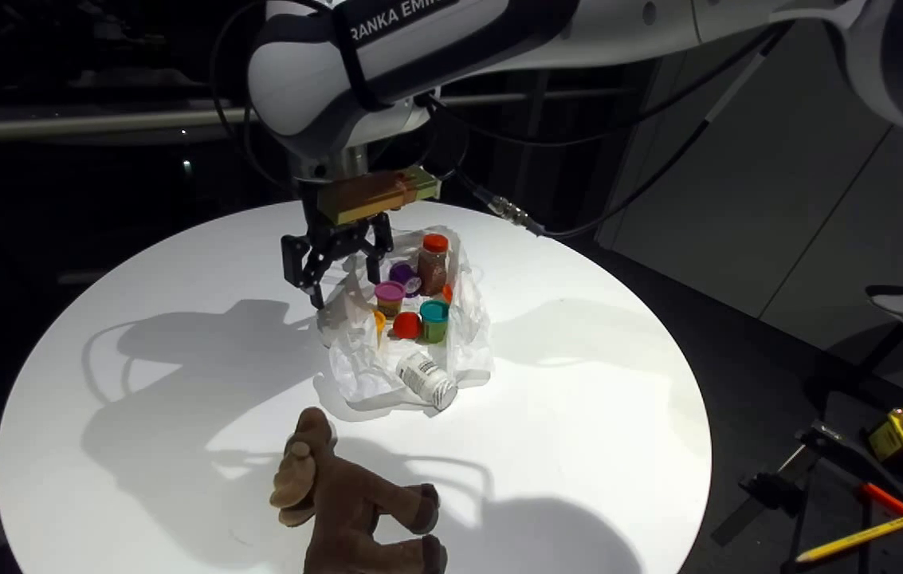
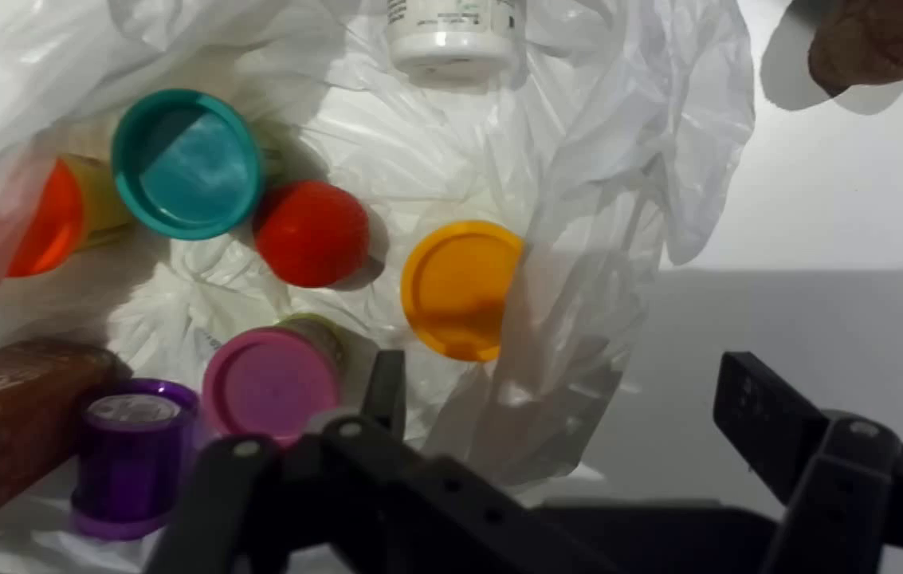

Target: Pick up all the objects surrounding the plastic and arrange them on the plastic

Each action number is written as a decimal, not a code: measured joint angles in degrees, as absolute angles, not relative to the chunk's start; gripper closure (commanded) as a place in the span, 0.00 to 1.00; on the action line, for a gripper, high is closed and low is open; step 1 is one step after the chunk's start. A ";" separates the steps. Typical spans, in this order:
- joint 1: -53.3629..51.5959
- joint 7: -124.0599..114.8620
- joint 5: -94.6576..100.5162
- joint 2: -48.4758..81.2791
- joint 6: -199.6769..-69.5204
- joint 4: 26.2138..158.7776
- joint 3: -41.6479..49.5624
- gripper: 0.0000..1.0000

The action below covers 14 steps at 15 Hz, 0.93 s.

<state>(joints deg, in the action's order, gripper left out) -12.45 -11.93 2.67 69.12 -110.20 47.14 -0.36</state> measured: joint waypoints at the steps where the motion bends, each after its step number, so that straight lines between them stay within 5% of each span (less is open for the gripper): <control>1: -12.77 -12.52 3.42 67.36 -110.70 49.44 0.36 0.00; 14: -12.72 -14.61 3.15 47.34 -111.45 82.64 -0.73 0.00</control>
<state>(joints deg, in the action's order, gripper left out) -12.72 -14.61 3.15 47.34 -111.45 82.64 -0.73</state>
